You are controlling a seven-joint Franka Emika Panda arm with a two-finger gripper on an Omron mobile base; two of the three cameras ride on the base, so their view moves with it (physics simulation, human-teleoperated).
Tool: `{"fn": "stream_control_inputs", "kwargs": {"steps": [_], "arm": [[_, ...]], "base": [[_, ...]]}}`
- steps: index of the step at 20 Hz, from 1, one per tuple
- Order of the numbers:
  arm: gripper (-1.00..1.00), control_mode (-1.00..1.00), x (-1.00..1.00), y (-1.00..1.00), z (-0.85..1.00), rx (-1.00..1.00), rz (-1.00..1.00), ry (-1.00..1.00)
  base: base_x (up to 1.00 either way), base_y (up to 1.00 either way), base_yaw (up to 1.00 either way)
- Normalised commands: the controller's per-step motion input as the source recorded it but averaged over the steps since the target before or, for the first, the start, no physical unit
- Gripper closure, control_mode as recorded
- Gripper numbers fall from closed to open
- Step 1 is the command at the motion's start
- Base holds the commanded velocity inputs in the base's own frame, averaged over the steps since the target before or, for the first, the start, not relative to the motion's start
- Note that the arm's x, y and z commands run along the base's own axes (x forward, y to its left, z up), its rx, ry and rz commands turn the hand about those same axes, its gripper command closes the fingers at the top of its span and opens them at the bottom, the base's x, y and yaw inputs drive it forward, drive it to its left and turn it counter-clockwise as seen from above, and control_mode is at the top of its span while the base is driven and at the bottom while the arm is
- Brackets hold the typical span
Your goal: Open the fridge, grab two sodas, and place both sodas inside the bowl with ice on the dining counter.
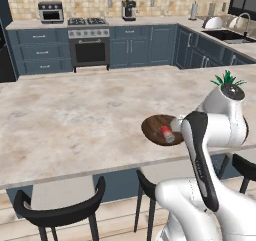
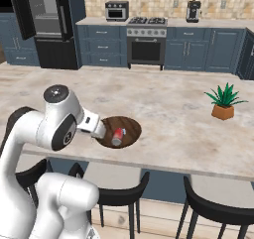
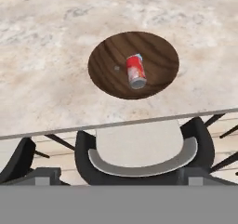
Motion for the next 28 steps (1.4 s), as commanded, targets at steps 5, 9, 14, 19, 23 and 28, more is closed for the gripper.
{"fn": "stream_control_inputs", "kwargs": {"steps": [5, 9, 14, 19, 23, 28], "arm": [[-1.00, -1.00, -0.90, 0.13, -0.03, 0.00, -0.11, -0.05], [-1.00, -1.00, -0.38, 0.00, -0.09, 0.00, -0.07, 0.04], [-1.00, -1.00, -0.03, 0.00, -0.01, 0.00, -0.01, 0.05], [-1.00, 1.00, -0.16, 0.06, -0.02, 0.00, 0.00, 0.00], [-1.00, 1.00, 0.00, 0.00, 0.00, 0.00, 0.00, 0.00], [-1.00, 1.00, 0.00, 0.00, 0.00, 0.00, 0.00, 0.00]], "base": [[0.00, 0.00, 0.00], [0.00, 0.00, 0.00], [0.00, 0.00, 0.00], [-0.34, 0.38, 0.00], [-0.52, 0.99, -0.02], [-0.30, 1.00, -0.06]]}}
